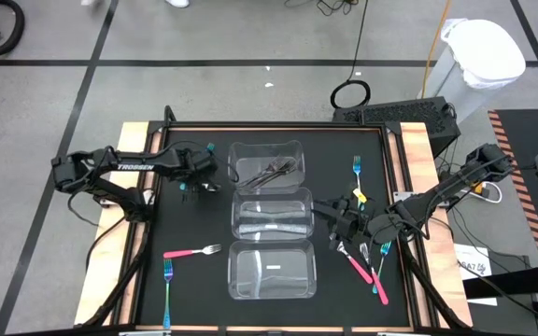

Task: Sort silverware by color (type)
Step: Put the top left pink fork into the middle transparent bin

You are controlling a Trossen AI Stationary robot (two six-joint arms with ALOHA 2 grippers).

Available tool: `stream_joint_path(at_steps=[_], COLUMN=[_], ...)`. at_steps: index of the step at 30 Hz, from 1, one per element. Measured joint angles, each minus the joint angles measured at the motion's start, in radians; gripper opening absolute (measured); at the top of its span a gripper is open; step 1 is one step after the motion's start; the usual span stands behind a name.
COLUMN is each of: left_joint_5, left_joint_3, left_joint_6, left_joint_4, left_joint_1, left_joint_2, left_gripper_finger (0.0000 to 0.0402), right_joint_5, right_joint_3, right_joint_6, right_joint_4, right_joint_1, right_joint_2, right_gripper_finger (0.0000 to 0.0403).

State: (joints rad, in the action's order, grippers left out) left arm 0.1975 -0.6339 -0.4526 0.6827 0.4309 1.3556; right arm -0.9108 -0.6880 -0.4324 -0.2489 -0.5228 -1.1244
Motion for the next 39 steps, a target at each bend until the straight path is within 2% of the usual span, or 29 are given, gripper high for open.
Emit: stream_joint_path(at_steps=[7,22,26,32,39], left_joint_5=[-0.037,-0.021,-0.023,-0.028,-0.015], left_joint_3=[0.003,-0.001,0.001,0.001,-0.003], left_joint_6=[0.001,0.002,0.002,0.002,0.028], left_joint_4=[0.003,-0.025,-0.019,-0.013,-0.003], left_joint_1=[0.0,-0.001,-0.001,-0.001,-0.001], left_joint_2=[0.0,0.09,0.085,0.085,0.078], left_gripper_finger=[0.0139,0.0136,0.0105,0.0024,0.0023], right_joint_5=[0.0,0.0,0.0,0.0,0.0], right_joint_3=[0.0,0.0,0.0,0.0,0.0], right_joint_6=[0.0,0.0,0.0,0.001,0.001], right_joint_4=[0.0,0.0,0.0,0.0,0.0], right_joint_1=[0.0,0.0,0.0,0.0,0.0], right_joint_2=[0.0,0.0,0.0,0.0,0.0], right_gripper_finger=[0.013,0.013,0.013,0.013,0.013])
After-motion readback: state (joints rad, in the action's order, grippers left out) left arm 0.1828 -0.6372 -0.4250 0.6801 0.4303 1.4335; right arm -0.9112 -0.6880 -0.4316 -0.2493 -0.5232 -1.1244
